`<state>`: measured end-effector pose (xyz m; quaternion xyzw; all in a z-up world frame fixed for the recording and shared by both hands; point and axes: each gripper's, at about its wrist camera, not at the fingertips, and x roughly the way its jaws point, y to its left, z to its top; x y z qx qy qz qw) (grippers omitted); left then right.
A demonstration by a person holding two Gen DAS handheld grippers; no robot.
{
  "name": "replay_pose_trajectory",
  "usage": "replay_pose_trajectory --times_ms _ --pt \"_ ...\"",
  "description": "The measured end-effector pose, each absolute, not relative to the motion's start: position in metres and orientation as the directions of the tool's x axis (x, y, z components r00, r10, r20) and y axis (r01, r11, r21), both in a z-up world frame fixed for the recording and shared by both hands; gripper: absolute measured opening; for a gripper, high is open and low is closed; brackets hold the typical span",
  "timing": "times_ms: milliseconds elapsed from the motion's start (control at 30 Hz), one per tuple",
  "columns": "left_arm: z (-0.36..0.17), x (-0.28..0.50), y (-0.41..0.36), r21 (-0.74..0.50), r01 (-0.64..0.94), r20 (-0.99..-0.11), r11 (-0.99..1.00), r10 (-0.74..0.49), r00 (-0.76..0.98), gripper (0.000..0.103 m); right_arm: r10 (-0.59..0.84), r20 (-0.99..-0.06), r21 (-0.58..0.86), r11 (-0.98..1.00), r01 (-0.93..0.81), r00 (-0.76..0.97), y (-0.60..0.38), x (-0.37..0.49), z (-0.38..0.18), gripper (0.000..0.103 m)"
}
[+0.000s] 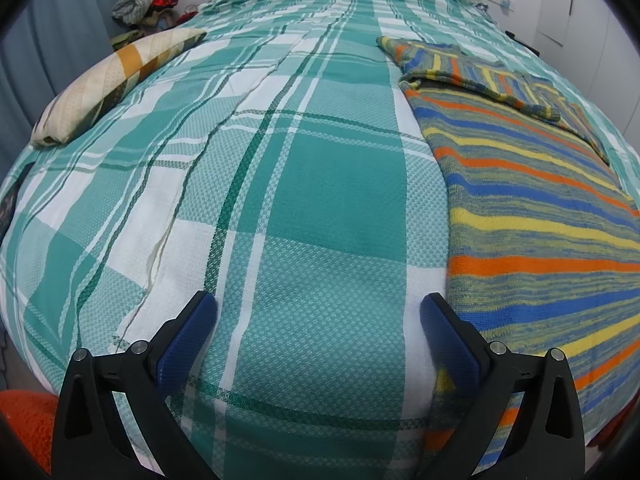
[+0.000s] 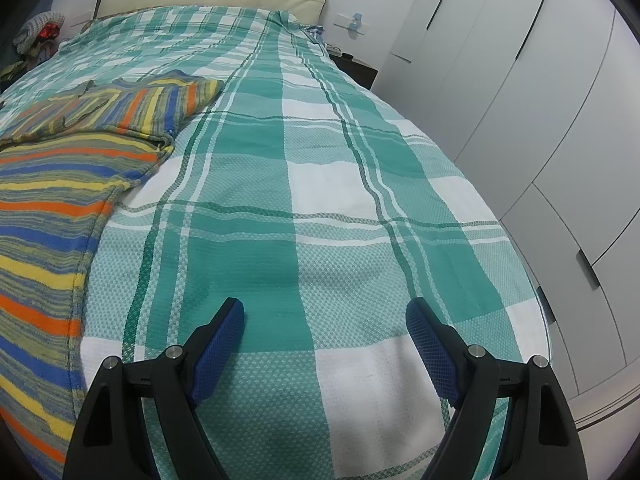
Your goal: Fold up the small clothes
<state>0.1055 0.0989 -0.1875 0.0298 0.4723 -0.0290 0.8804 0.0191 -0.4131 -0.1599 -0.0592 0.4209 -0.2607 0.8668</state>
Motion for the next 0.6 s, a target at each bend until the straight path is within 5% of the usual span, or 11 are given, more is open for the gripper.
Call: replay_pose_trajectory --times_ms 267,467,600 --pt "-0.176 0.097 0.107 -0.052 0.106 -0.872 0.993 -0.097 0.479 0.101 -0.348 -0.743 -0.163 0.923 0.349 0.572 -0.424 0.012 -0.138 0.082" --pt "-0.175 0.057 0.099 -0.237 0.256 -0.897 0.937 -0.312 0.313 0.099 0.231 -0.862 0.324 0.935 0.141 0.451 -0.426 -0.008 -0.123 0.082" --pt "-0.190 0.043 0.070 -0.214 0.334 -0.922 0.918 -0.303 0.243 0.086 0.395 -0.872 0.435 0.896 0.088 0.288 -0.395 -0.013 -0.144 0.082"
